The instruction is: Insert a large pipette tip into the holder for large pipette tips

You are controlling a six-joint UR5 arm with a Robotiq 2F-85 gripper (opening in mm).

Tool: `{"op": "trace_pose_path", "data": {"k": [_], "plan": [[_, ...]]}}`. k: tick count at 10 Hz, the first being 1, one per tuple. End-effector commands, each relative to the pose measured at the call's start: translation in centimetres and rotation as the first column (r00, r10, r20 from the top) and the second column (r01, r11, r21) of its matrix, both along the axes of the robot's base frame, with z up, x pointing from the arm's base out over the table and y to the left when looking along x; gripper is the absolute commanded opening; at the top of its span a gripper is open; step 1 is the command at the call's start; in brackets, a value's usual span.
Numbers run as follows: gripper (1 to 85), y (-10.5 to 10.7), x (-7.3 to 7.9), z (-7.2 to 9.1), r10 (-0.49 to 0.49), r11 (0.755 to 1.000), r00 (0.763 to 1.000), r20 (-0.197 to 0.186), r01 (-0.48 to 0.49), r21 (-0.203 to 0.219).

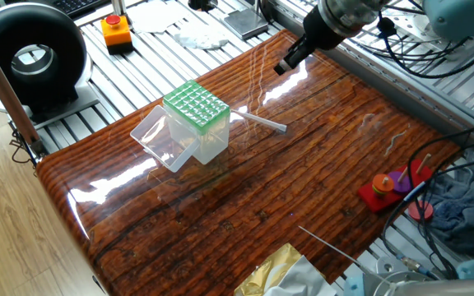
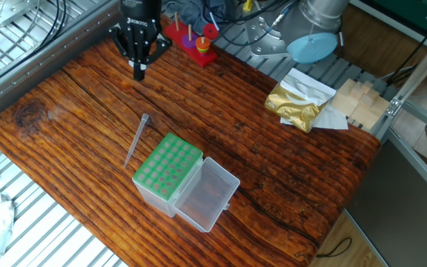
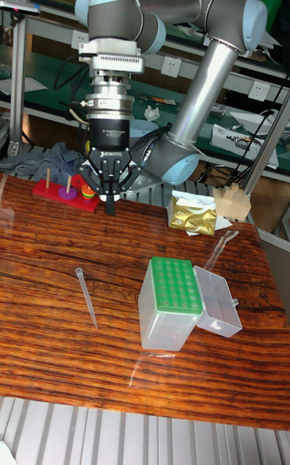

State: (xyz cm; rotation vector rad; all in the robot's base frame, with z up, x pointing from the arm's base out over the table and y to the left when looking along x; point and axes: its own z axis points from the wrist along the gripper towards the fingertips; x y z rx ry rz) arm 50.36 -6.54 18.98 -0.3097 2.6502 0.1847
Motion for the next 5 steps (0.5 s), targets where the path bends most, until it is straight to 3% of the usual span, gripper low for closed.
{"op": "trace_pose_path", "data": {"k": [1,4,5], "plan": [[1.0,-1.31,-0.45,-0.24,-0.107,0.994,0.994,-0.035,0.107,-0.003],[1.0,-0.63,0.01,0.09,-0.193,0.978,0.980,-0.042,0.195,0.068],[1.0,-1.37,-0.10,-0.08,-0.181,0.983,0.983,-0.037,0.183,0.031]]}}
